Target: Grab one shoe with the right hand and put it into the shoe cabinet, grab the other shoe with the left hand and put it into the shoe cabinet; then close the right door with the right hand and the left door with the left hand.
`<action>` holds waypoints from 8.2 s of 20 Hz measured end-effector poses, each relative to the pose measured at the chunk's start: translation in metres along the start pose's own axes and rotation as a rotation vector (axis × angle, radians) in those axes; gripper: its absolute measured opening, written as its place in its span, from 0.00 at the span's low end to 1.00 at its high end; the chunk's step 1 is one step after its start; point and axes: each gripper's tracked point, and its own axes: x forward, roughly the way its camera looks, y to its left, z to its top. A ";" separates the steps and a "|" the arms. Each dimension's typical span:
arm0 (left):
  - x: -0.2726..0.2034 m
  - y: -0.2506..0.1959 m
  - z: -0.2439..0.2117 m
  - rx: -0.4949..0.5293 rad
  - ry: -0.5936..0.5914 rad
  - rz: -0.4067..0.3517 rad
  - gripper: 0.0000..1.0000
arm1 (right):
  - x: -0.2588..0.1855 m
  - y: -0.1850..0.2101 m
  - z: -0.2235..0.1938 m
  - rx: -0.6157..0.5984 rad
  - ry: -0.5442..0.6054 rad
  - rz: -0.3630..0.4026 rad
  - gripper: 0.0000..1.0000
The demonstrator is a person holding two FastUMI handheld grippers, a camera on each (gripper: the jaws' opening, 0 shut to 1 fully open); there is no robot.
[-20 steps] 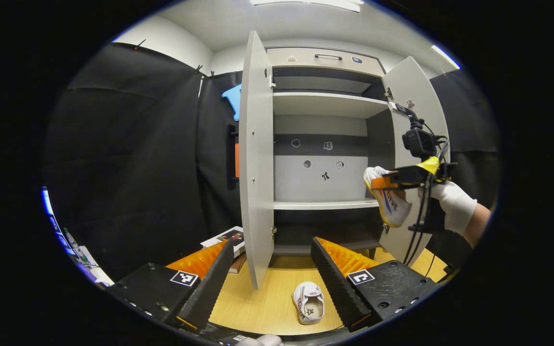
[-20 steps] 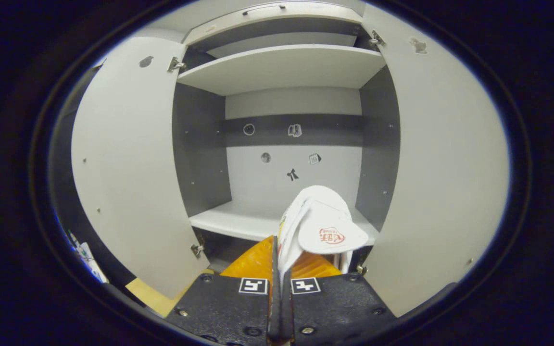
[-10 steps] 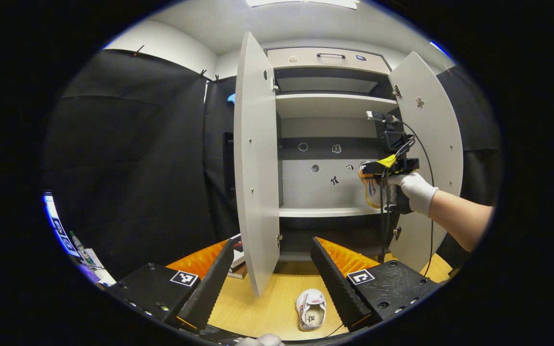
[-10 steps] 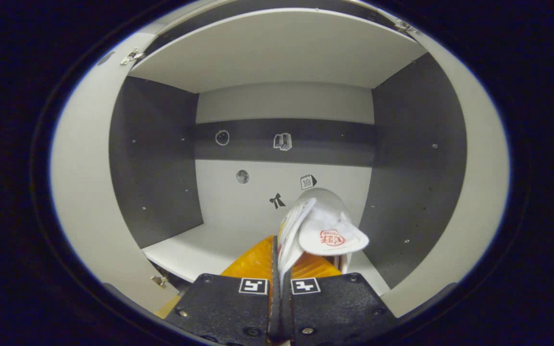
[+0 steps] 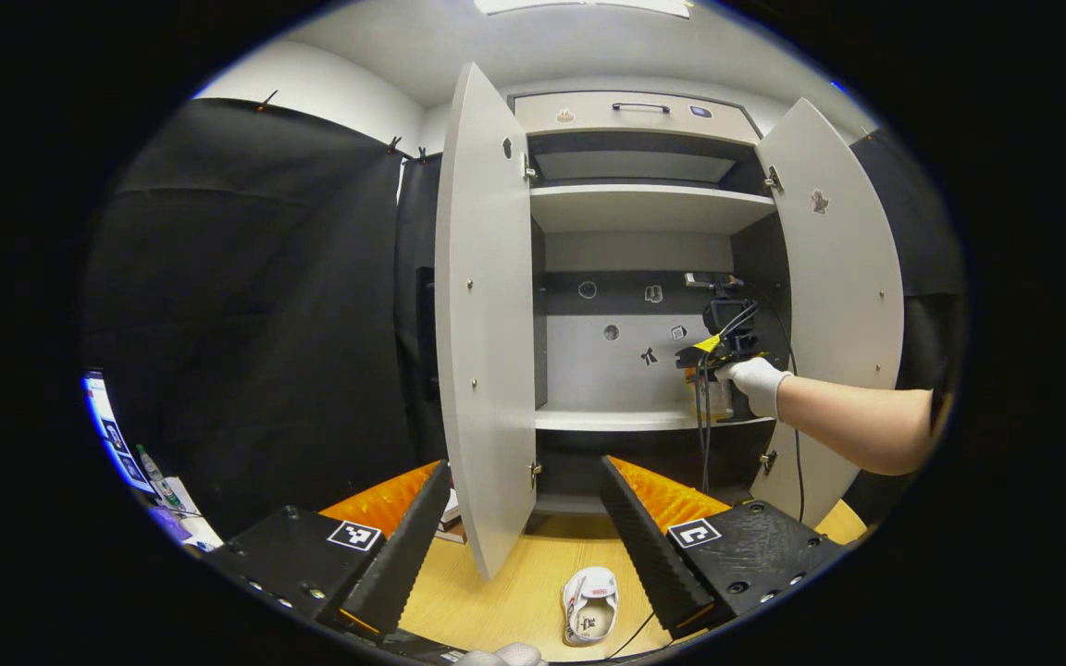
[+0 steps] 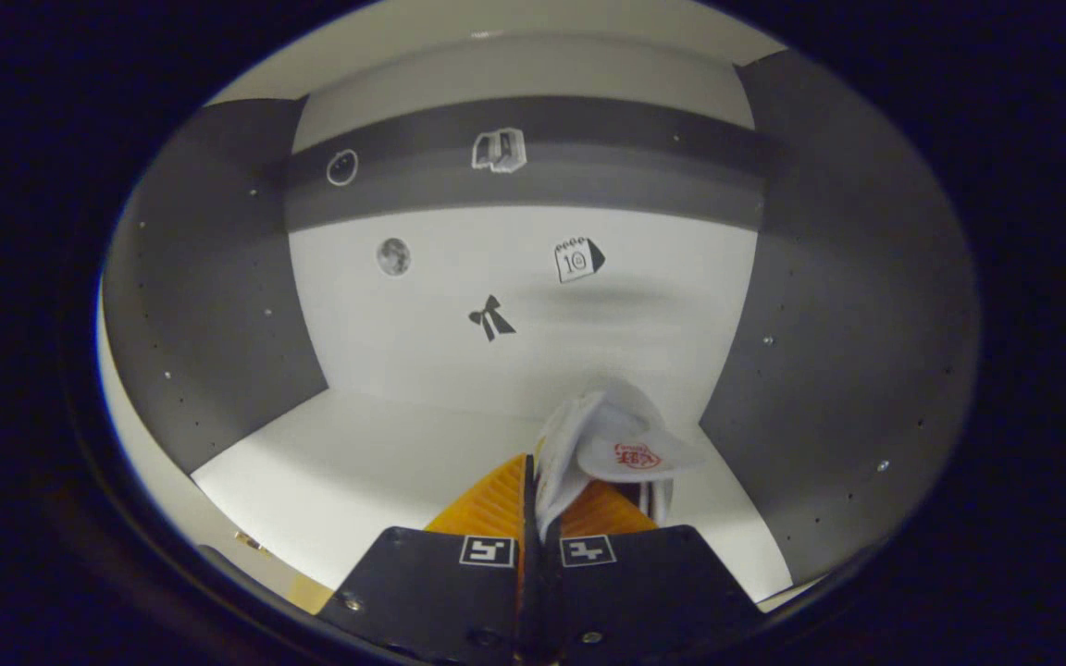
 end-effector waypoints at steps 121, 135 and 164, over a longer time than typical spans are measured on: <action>0.440 -0.157 -0.019 0.078 0.289 -0.106 0.10 | -0.352 -0.040 -0.186 -0.025 -0.271 0.146 1.00; 0.416 -0.164 -0.012 -0.005 0.364 -0.220 0.34 | -0.356 -0.031 -0.185 -0.006 -0.263 0.160 1.00; 0.086 -0.045 0.102 0.008 -0.147 -0.253 0.98 | -0.428 -0.020 -0.165 0.035 -0.437 0.023 1.00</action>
